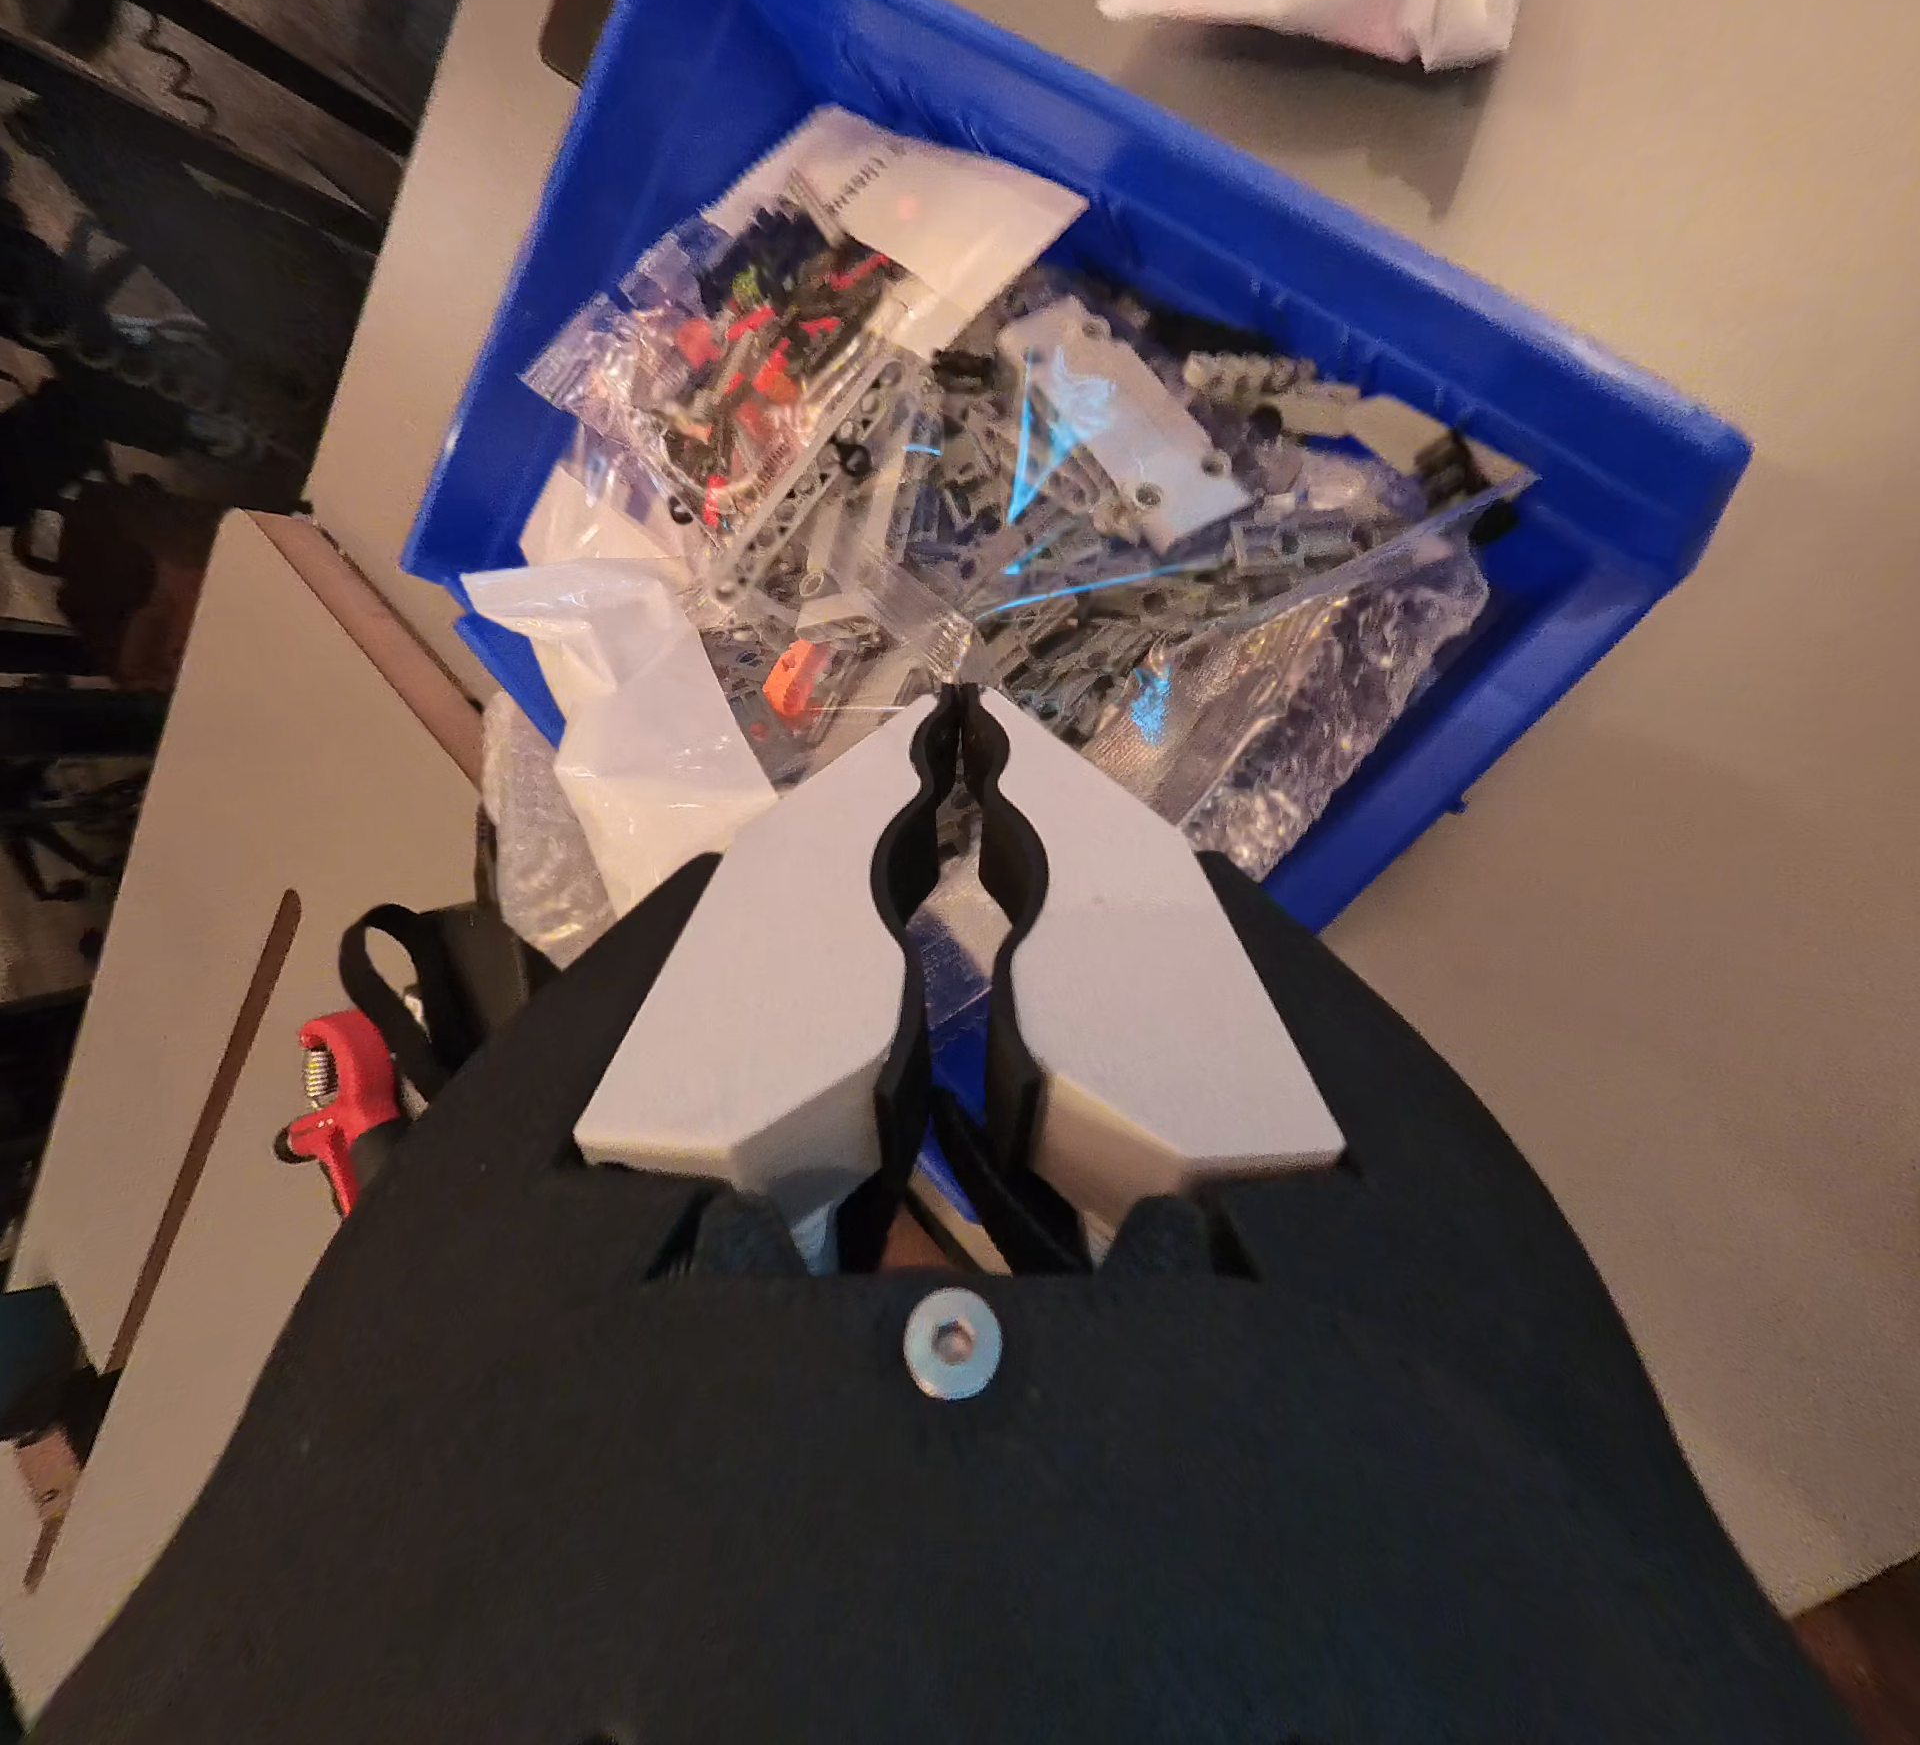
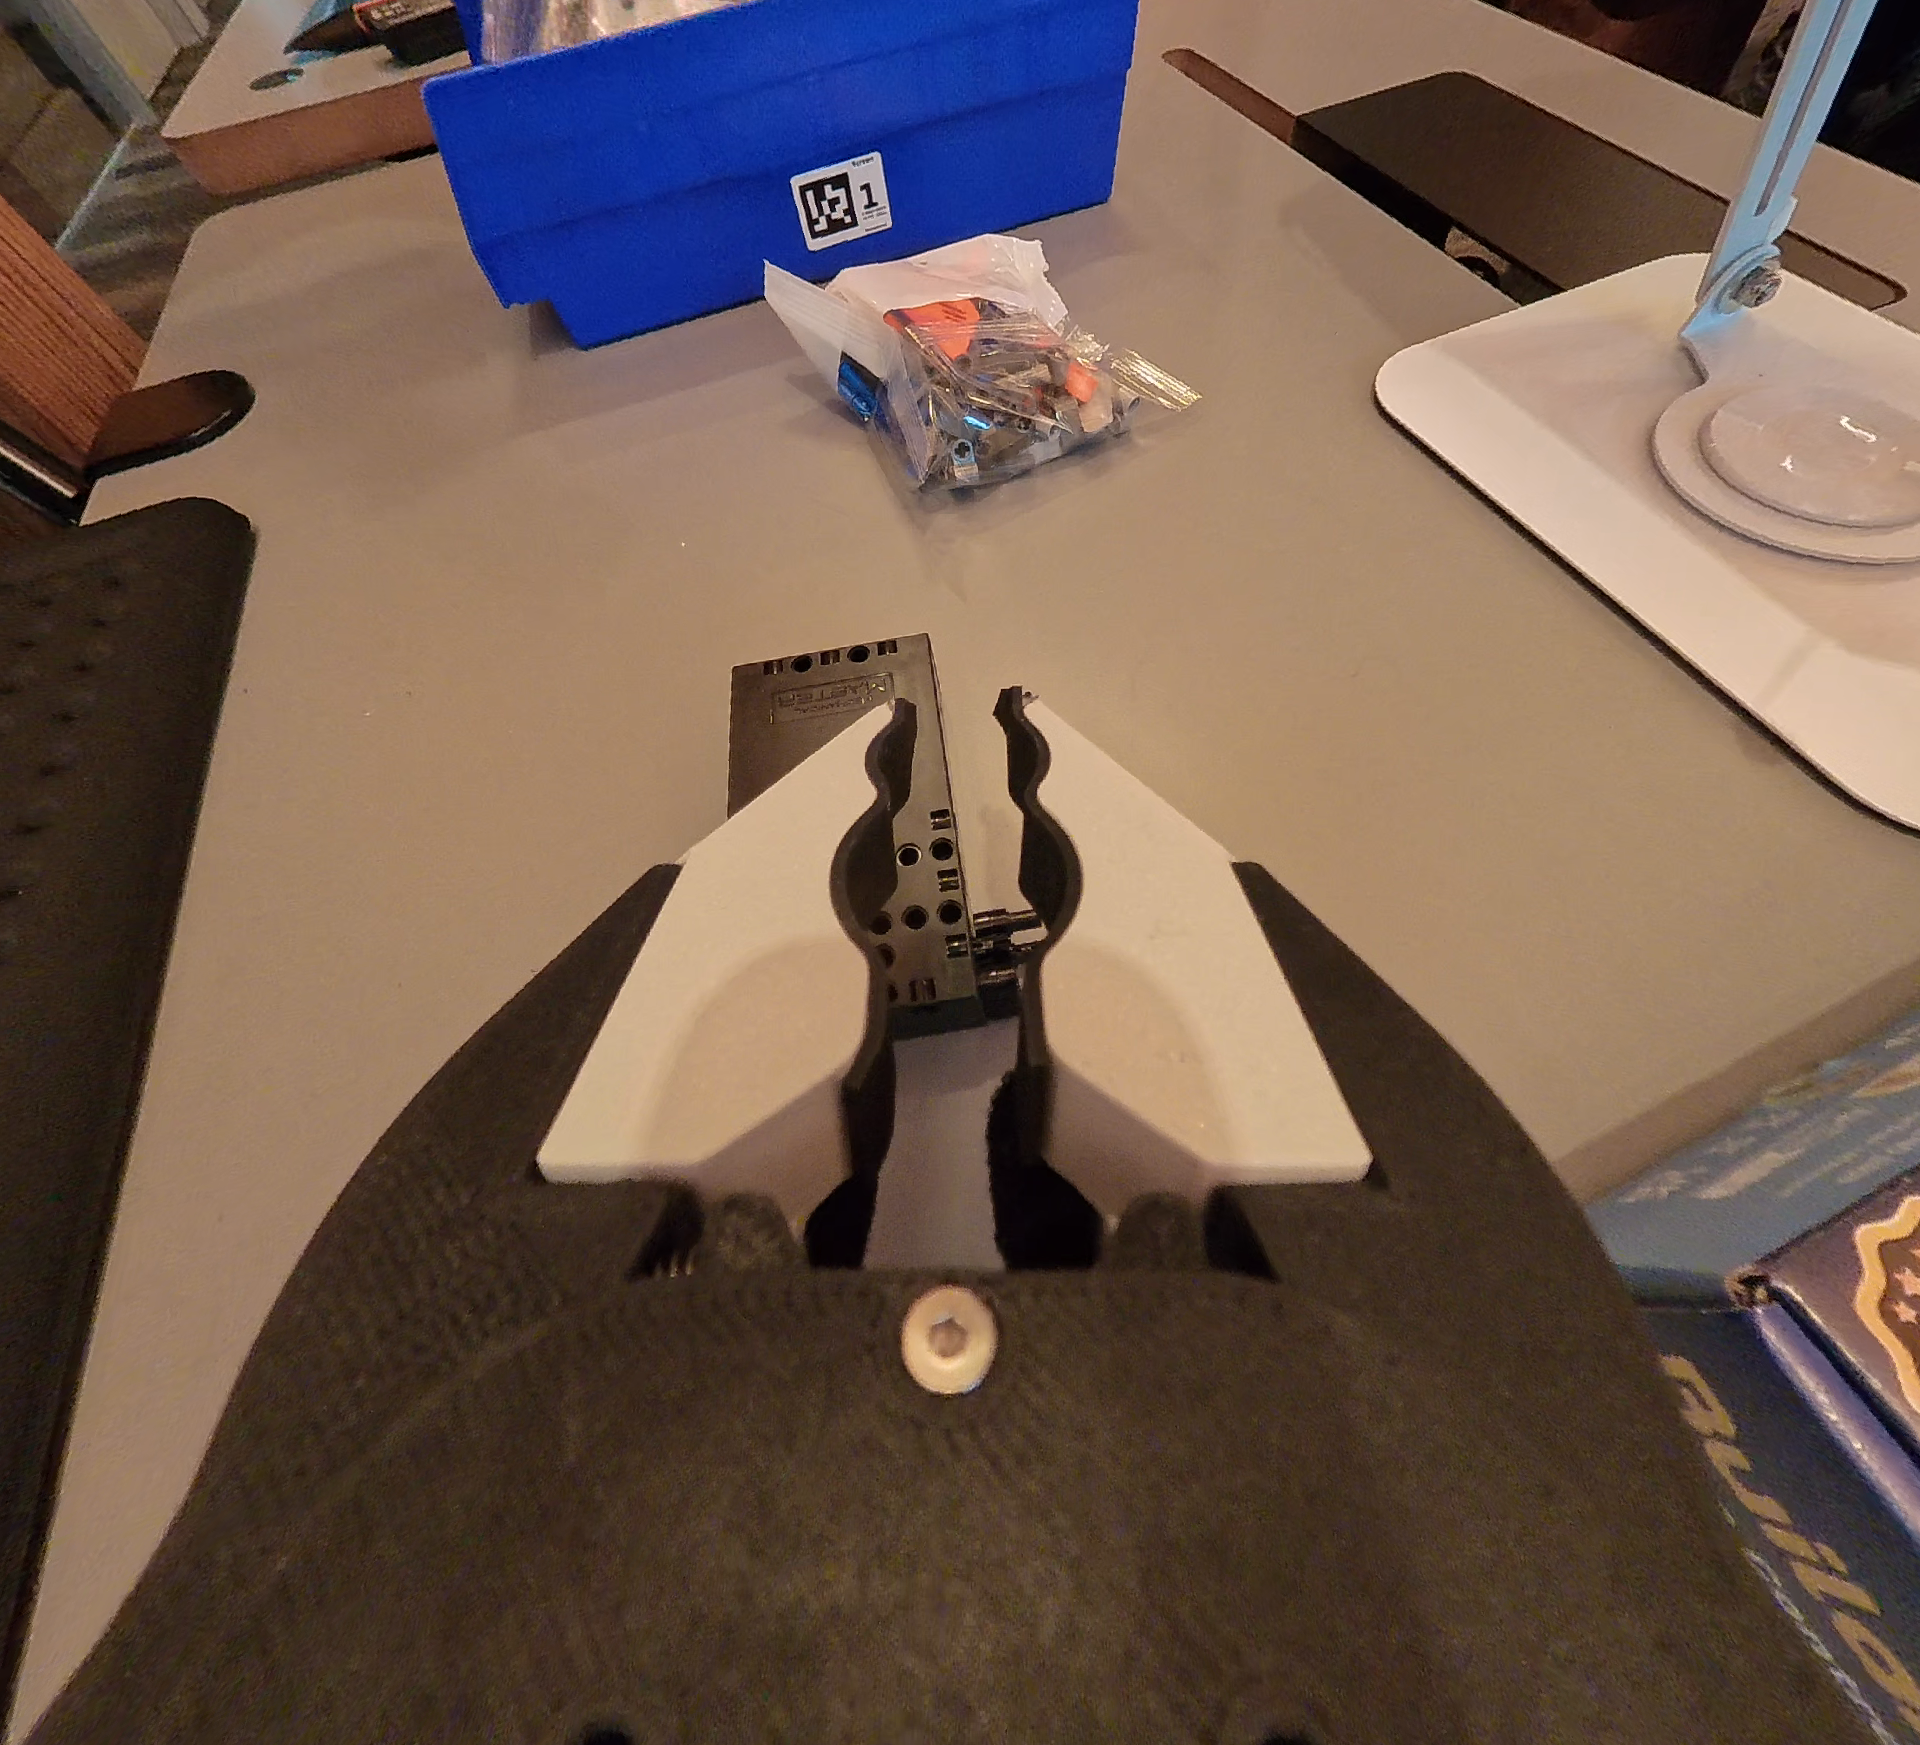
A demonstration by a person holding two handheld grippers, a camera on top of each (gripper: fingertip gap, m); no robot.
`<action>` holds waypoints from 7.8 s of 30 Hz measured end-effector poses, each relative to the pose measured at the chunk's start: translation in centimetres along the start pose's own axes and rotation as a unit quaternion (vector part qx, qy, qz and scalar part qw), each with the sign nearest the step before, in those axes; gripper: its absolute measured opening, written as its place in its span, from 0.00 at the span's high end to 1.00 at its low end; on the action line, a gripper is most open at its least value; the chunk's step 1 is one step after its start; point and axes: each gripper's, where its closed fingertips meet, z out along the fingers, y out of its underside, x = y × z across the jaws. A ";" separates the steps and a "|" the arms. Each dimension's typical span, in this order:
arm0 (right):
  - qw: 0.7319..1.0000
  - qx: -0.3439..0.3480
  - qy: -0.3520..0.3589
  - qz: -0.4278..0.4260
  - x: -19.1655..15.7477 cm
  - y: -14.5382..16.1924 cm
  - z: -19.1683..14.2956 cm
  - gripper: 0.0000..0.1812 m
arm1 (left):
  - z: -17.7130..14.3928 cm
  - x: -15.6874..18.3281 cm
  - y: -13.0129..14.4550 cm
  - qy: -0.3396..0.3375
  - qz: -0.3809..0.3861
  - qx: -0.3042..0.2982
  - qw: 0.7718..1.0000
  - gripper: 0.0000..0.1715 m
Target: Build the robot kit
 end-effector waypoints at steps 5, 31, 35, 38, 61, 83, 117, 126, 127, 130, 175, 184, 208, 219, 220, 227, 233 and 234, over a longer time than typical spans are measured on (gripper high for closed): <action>1.000 0.001 0.000 0.000 0.0 -0.1 0.0 0.91 | 0.2 -2.0 -2.0 -0.018 -0.018 0.020 0.999 1.00; 1.000 -0.011 -0.004 0.004 0.0 0.6 0.3 0.91 | 0.0 -4.6 -1.5 -0.004 -0.103 0.069 0.992 0.76; 1.000 -0.017 -0.007 0.004 -0.1 0.8 0.5 0.91 | 0.6 -6.2 1.1 -0.006 -0.146 0.039 0.989 0.71; 1.000 -0.021 -0.007 0.003 -0.1 1.0 0.6 0.91 | 1.8 -3.8 1.5 0.082 -0.169 0.018 0.982 0.74; 1.000 -0.028 -0.009 0.002 -0.1 1.2 0.6 0.91 | 0.2 -7.1 -0.3 -0.071 -0.112 -0.008 0.991 1.00; 1.000 -0.016 -0.006 -0.001 -0.2 0.4 0.1 0.91 | -5.3 -10.7 -6.1 -0.160 -0.074 0.058 0.983 1.00; 0.999 -0.016 0.005 -0.027 -0.7 -0.2 0.4 0.86 | -10.1 -12.6 -11.7 -0.231 -0.051 0.156 0.959 1.00; 0.990 0.084 -0.061 -0.091 -12.7 -14.2 8.8 0.70 | -10.1 -11.1 -13.9 -0.218 -0.017 0.167 0.962 1.00; 0.990 0.084 -0.071 -0.089 -13.7 -15.6 11.0 0.67 | -10.2 -10.9 -14.2 -0.216 -0.014 0.170 0.961 1.00; 0.989 0.055 -0.092 -0.098 -15.0 -18.1 18.3 0.65 | -10.2 -10.2 -15.2 -0.212 -0.001 0.174 0.962 1.00; 0.912 0.314 -0.213 0.155 -6.5 -23.2 7.9 0.82 | -11.7 -0.9 -29.9 -0.056 0.013 0.355 0.933 1.00; 0.981 0.089 -0.069 0.158 3.1 -12.2 4.0 0.91 | 2.1 4.0 -29.8 0.062 -0.032 0.270 0.960 1.00; 0.947 -0.226 0.198 0.118 10.4 -0.7 0.8 0.66 | 2.9 -5.5 -2.6 0.055 -0.073 -0.040 0.995 0.70; 0.947 -0.224 0.221 0.063 10.0 -2.5 -0.2 0.70 | 8.7 -2.3 3.7 0.112 -0.092 -0.119 0.982 0.70; 0.947 -0.225 0.220 0.060 10.1 -2.4 -0.2 0.70 | 9.1 -1.8 3.7 0.120 -0.088 -0.120 0.982 0.75; 0.952 -0.215 0.211 0.049 9.7 -2.8 0.3 0.74 | 11.1 -3.3 4.1 0.044 -0.030 -0.131 0.990 1.00; 0.956 -0.207 0.205 0.041 9.4 -3.4 0.4 0.76 | 7.8 -8.1 1.3 -0.010 -0.119 -0.038 0.992 0.67; 0.956 -0.207 0.203 0.039 9.4 -3.3 0.6 0.77 | 8.1 -8.4 1.7 -0.009 -0.122 -0.053 0.991 0.59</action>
